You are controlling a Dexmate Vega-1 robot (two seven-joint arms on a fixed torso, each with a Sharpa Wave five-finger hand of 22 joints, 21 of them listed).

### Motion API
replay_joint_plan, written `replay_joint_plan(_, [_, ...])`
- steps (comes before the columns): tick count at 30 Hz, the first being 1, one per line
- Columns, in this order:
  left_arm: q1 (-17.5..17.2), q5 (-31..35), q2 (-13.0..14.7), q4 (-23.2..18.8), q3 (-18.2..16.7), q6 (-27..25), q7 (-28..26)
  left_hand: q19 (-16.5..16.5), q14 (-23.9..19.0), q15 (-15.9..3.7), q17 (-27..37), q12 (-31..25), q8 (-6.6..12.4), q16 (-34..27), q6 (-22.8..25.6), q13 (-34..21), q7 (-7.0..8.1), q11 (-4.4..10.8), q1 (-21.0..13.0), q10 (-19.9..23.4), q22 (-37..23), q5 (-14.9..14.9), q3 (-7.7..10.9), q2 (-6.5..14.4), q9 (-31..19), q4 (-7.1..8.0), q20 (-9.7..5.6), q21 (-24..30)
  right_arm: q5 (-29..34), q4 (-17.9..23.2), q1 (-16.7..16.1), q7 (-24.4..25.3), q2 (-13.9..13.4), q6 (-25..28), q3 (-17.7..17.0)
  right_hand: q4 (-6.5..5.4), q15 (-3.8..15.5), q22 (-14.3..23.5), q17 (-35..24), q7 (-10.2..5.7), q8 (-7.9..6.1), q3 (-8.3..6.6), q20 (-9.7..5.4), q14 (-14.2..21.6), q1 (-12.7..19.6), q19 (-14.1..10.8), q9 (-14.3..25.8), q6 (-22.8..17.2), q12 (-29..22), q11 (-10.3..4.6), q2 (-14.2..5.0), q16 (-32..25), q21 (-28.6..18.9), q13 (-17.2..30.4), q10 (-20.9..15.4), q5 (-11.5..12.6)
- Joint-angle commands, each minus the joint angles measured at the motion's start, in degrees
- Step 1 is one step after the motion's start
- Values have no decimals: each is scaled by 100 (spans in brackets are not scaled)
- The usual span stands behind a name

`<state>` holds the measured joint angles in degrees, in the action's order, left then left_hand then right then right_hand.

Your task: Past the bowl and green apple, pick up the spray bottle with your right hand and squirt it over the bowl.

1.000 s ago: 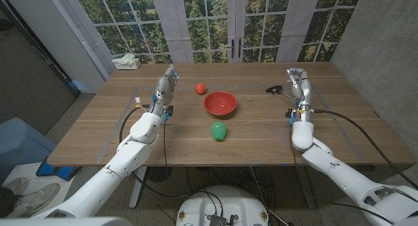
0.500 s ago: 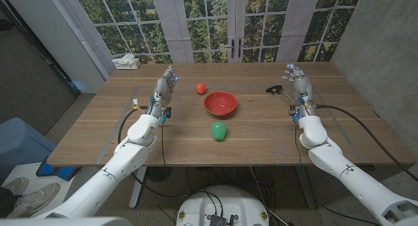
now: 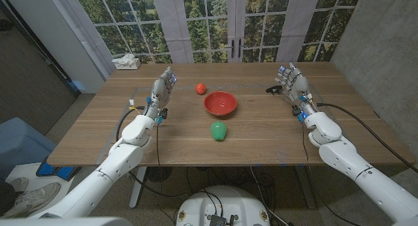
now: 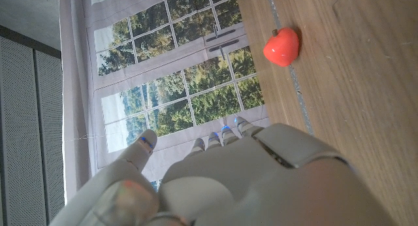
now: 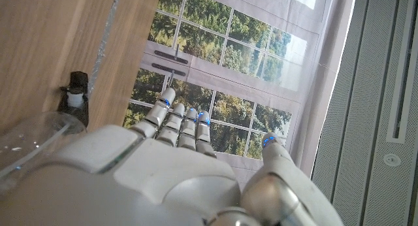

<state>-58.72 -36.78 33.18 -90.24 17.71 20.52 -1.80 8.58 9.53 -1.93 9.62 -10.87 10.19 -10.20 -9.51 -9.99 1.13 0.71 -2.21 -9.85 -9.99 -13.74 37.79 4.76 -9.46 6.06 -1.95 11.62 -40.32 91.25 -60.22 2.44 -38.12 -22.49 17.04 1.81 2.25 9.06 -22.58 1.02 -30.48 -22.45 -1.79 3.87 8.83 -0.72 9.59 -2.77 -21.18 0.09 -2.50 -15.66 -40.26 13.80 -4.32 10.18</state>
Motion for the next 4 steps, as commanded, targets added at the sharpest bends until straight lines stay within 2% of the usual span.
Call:
replay_joint_plan(1, [249,-435,44,519,39,-118,746,-28,791,-163,8,-19,5,13,-44,-16,-14,27,-25,-509,-21,0,8,431,-31,4,-318,-16,-272,628,-528,68,139,190,-297,51,90,14,85,16,53,1,5,-31,-36,107,15,-131,32,-3,25,48,114,-46,-104,39])
replay_joint_plan(4, [351,-521,-25,690,49,-86,888,-27,795,-167,9,-16,2,14,-51,-16,-16,23,-23,-514,-21,0,8,434,-31,7,-319,-16,-31,661,-541,220,184,123,-293,90,113,15,166,15,93,-15,-3,13,-20,20,17,-213,36,15,20,71,146,-87,-188,42])
